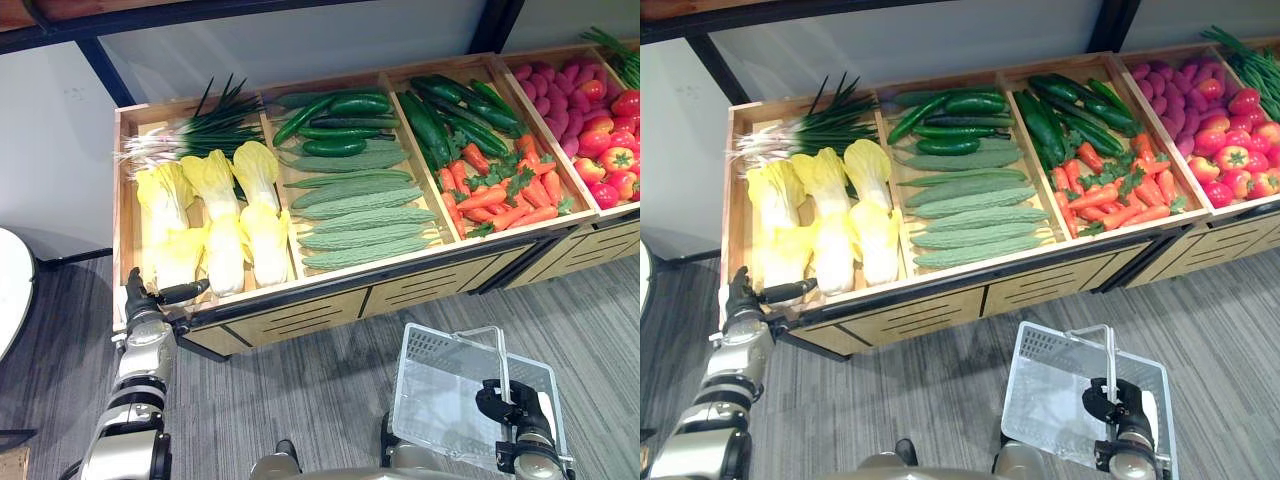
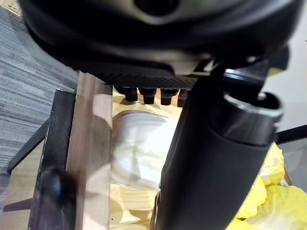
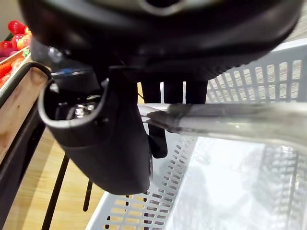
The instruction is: Pick vegetable in the basket
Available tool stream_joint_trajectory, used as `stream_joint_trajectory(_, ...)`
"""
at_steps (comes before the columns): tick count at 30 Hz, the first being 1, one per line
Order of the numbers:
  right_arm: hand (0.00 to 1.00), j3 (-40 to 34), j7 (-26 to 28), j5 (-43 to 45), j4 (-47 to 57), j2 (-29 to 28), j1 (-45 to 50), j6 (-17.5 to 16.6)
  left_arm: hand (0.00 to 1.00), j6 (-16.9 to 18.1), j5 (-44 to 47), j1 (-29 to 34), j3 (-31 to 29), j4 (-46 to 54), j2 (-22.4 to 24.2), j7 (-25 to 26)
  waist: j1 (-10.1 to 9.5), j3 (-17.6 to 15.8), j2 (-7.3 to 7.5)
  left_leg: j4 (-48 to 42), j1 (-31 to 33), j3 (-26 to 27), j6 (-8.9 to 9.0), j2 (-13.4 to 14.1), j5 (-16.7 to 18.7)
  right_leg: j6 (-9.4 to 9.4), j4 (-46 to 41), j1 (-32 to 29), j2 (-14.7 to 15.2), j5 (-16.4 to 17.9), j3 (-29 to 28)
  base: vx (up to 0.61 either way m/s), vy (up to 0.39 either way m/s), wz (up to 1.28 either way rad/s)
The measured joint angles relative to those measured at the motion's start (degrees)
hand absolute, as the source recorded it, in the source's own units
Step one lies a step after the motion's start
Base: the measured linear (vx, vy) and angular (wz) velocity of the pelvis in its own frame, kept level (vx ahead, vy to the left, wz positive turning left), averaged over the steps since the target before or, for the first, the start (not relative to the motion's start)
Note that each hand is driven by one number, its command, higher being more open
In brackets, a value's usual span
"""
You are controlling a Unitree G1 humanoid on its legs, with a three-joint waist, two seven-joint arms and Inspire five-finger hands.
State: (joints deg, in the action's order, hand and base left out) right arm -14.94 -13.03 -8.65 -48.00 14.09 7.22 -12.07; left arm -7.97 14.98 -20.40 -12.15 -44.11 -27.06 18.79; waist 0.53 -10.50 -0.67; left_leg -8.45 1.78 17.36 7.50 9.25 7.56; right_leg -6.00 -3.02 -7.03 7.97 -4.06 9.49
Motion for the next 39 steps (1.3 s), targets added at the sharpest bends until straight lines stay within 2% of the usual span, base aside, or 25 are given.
stream_joint_trajectory(4,0.00,0.9,-0.2,0.3,0.0,0.0,-0.2,0.0,0.00,-0.6,-1.1,-1.5,-0.3,-3.0,-2.4,0.2,-0.13,-0.1,0.05,-0.8,0.9,1.1,-0.10,0.3,0.1,0.02,0.0,-0.8,-0.1,-0.2,-0.3,-0.01,-0.010,-0.05)
stream_joint_trajectory(8,0.00,1.0,-0.2,0.3,0.1,0.0,-0.5,0.0,0.00,-1.0,-1.0,-3.4,-0.6,-5.2,-2.6,-0.8,-0.31,-0.3,0.03,-1.1,0.9,1.7,-0.08,0.4,0.1,-0.04,0.1,-0.9,0.0,-0.2,-0.3,0.02,-0.002,0.00)
stream_joint_trajectory(19,0.00,2.9,-0.2,0.3,0.1,1.1,-1.4,-0.5,0.00,-0.8,-0.3,-3.7,-1.7,-6.2,-2.9,-1.7,-0.24,-1.1,0.00,-1.0,0.3,2.8,-0.08,0.4,0.0,-0.26,0.8,-0.7,0.0,-0.9,-0.8,0.00,-0.003,-0.02)
stream_joint_trajectory(26,0.00,2.9,-0.2,0.2,-0.1,1.4,-1.2,-0.5,0.00,0.2,3.6,-3.7,-2.0,-7.4,-2.7,-0.3,0.17,-1.1,0.00,-0.7,-0.8,3.4,-0.04,0.3,-0.1,-0.28,2.8,0.9,-0.1,-2.2,-0.9,-0.03,-0.008,-0.04)
stream_joint_trajectory(31,0.00,2.8,-0.2,0.2,-0.1,1.3,-0.7,-0.5,0.00,2.9,9.9,-3.0,-2.1,-4.7,-0.7,4.6,0.49,-1.1,0.07,0.1,-1.0,2.6,-0.17,0.0,-0.9,-0.11,3.9,1.5,-0.1,-2.9,-0.4,-0.03,-0.017,0.05)
stream_joint_trajectory(34,0.00,2.6,-0.9,0.2,-0.1,0.9,0.0,-0.5,0.00,5.3,12.7,0.6,-2.0,2.8,2.9,8.9,0.53,-1.0,0.17,1.1,-1.6,2.0,-0.24,-0.1,-1.6,-0.08,4.3,2.4,-0.1,-3.0,0.2,-0.02,-0.023,0.11)
stream_joint_trajectory(39,0.00,0.7,-1.3,-0.1,-0.2,-2.0,0.5,-0.5,0.00,9.6,12.7,6.2,-2.0,14.1,8.9,16.5,0.85,-0.3,1.27,3.0,-2.4,0.4,-0.62,-0.5,-3.1,-0.06,4.5,3.3,-0.2,-3.0,1.5,-0.03,-0.021,0.14)
